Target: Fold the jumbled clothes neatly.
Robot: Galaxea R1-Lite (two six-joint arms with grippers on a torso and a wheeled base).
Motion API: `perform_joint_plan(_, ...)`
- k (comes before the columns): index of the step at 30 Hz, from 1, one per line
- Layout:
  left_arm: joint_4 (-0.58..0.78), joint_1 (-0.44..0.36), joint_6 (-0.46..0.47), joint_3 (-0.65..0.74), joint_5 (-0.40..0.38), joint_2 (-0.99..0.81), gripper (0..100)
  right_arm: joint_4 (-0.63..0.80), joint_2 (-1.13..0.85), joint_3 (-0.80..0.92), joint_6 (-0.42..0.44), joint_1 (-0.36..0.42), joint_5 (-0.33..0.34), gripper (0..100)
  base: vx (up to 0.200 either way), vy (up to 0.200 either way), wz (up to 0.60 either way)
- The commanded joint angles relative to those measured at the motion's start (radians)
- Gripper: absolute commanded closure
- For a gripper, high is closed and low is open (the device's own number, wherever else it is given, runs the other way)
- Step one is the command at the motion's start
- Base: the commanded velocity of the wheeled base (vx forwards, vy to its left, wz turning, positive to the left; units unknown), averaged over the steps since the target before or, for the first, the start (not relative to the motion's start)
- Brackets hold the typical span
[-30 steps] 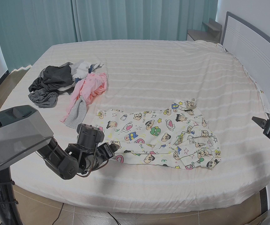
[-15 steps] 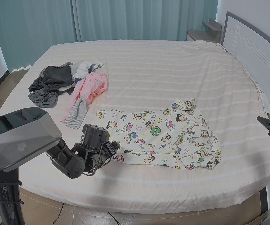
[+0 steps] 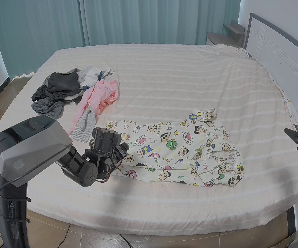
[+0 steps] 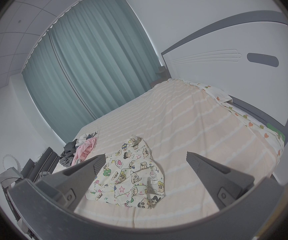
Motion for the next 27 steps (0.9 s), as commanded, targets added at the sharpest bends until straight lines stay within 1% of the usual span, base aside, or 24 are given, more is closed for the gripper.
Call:
perform_joint_plan(1, -0.002, 0.014, 0.004, -0.087, 0.016, 0.015, 0, -0.001, 0.001, 0.003, -0.001, 0.004, 0.001, 0, 0.0, 0.0, 0.0)
perform_joint_plan(2, -0.002, 0.017, 0.007, -0.096, 0.019, 0.015, 0, -0.001, 0.001, 0.003, 0.001, 0.004, 0.001, 0, 0.0, 0.0, 0.0)
perform_joint_plan(4, -0.012, 0.035, 0.036, -0.149, 0.049, 0.02, 0, -0.001, 0.001, 0.003, 0.001, 0.005, 0.001, 0, 0.0, 0.0, 0.0)
perform_joint_plan(5, -0.012, 0.035, 0.036, -0.149, 0.049, 0.02, 0, -0.001, 0.001, 0.003, 0.001, 0.005, 0.001, 0, 0.0, 0.0, 0.0)
perform_joint_plan(6, -0.05, 0.055, 0.059, -0.208, 0.075, 0.044, 0, -0.001, 0.0, 0.003, -0.001, 0.007, 0.001, 0, 0.0, 0.0, 0.0)
perform_joint_plan(8, -0.093, 0.071, 0.081, -0.233, 0.078, 0.064, 0, -0.001, 0.0, 0.005, -0.001, 0.007, 0.001, 0, 0.0, 0.0, 0.0)
perform_joint_plan(10, -0.124, 0.077, 0.102, -0.233, 0.078, 0.072, 0, -0.002, 0.0, 0.008, -0.001, 0.007, 0.001, 0, 0.0, 0.0, 0.0)
perform_joint_plan(14, -0.168, 0.086, 0.115, -0.227, 0.078, 0.063, 0, -0.002, -0.002, 0.009, -0.001, 0.008, 0.001, 0, 0.0, 0.0, 0.0)
perform_joint_plan(17, -0.156, 0.097, 0.125, -0.17, 0.066, 0.006, 0, -0.002, 0.0, 0.009, -0.001, 0.008, 0.001, 0, 0.0, 0.0, 0.0)
perform_joint_plan(18, -0.147, 0.098, 0.13, -0.132, 0.049, -0.011, 0, -0.002, 0.0, 0.009, -0.001, 0.008, 0.001, 0, 0.0, 0.0, 0.0)
perform_joint_plan(21, -0.145, 0.098, 0.167, 0.014, -0.084, -0.069, 0, -0.002, 0.0, 0.009, -0.001, 0.008, 0.004, 0, 0.0, 0.0, 0.0)
perform_joint_plan(23, -0.147, 0.108, 0.214, 0.1, -0.172, -0.101, 0, -0.002, -0.002, 0.011, -0.001, 0.008, 0.015, 0, 0.0, 0.0, 0.0)
perform_joint_plan(24, -0.147, 0.117, 0.236, 0.124, -0.202, -0.111, 0, -0.002, -0.002, 0.011, -0.001, 0.008, 0.019, 0, 0.0, 0.0, 0.0)
perform_joint_plan(25, -0.145, 0.137, 0.274, 0.16, -0.251, -0.121, 0, -0.002, -0.002, 0.013, -0.001, 0.007, 0.024, 0, 0.0, 0.0, 0.0)
perform_joint_plan(27, -0.144, 0.164, 0.337, 0.198, -0.297, -0.123, 0, -0.002, -0.002, 0.016, -0.001, 0.007, 0.028, 0, 0.0, 0.0, 0.0)
